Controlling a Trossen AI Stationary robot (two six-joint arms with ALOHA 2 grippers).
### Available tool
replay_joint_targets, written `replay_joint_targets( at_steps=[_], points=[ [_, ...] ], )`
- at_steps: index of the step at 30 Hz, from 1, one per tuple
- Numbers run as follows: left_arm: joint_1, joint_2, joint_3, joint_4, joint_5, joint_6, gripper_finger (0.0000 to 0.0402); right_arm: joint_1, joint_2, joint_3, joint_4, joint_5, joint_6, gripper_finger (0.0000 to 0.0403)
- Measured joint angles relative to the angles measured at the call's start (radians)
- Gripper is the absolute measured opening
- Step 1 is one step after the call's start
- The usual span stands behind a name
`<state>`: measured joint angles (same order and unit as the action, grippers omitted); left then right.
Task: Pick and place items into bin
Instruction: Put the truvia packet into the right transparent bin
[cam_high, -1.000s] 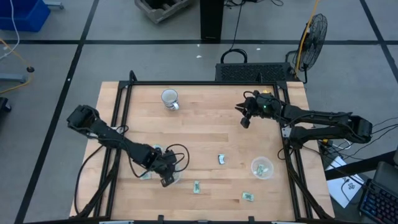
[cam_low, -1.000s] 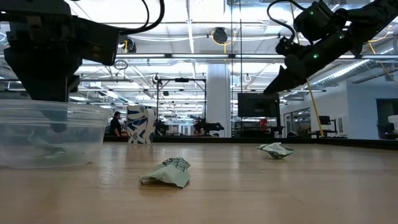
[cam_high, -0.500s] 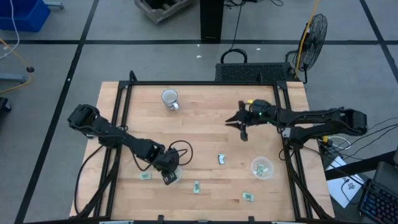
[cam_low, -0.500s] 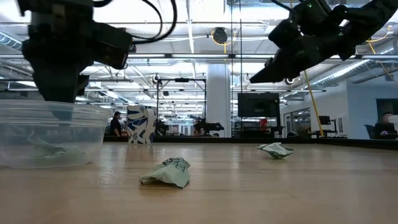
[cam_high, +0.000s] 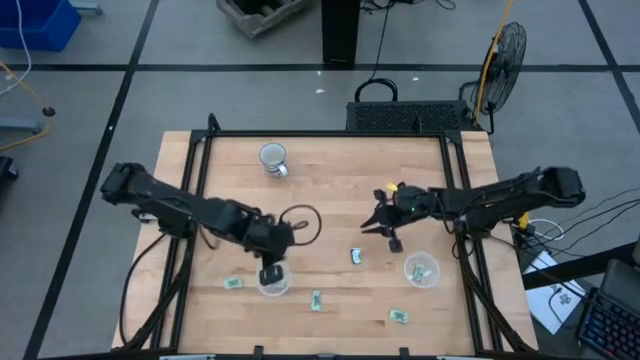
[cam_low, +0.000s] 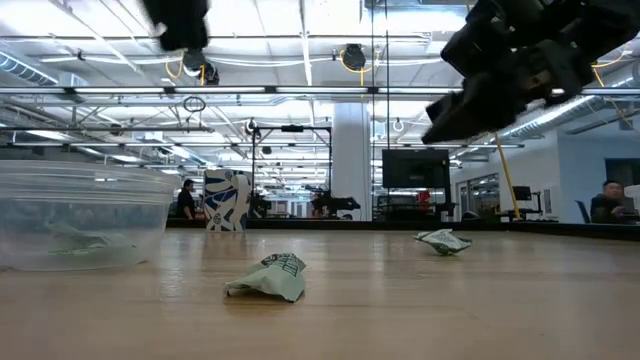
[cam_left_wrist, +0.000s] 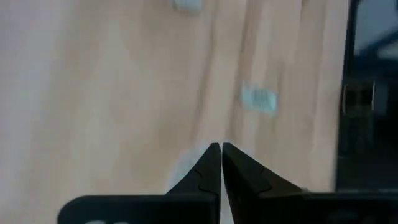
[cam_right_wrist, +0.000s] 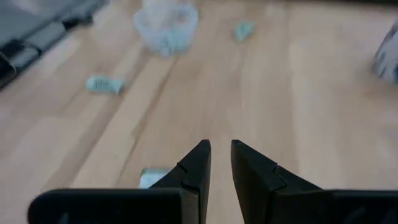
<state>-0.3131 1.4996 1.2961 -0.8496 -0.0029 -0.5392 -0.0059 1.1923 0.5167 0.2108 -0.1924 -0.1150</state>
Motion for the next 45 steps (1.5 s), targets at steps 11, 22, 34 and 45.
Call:
replay_joint_targets(
  at_steps=[11,22,34,45],
  points=[
    [0.000,-0.122,0.101,-0.069,-0.211,0.179,0.0025,0.096,0.081,0.000,-0.058,0.108,0.139,0.0059],
    [0.002,-0.125,0.046,-0.263,-0.396,0.086,0.0004,0.155,0.257,0.000,0.064,0.109,0.280,0.0059],
    [0.002,-0.125,-0.023,-0.256,-0.391,0.055,0.0035,0.143,0.341,0.000,0.121,0.113,0.286,0.0059],
    [0.004,-0.125,-0.023,-0.257,-0.390,0.064,0.0010,0.151,0.340,0.000,0.114,0.113,0.099,0.0059]
  ],
)
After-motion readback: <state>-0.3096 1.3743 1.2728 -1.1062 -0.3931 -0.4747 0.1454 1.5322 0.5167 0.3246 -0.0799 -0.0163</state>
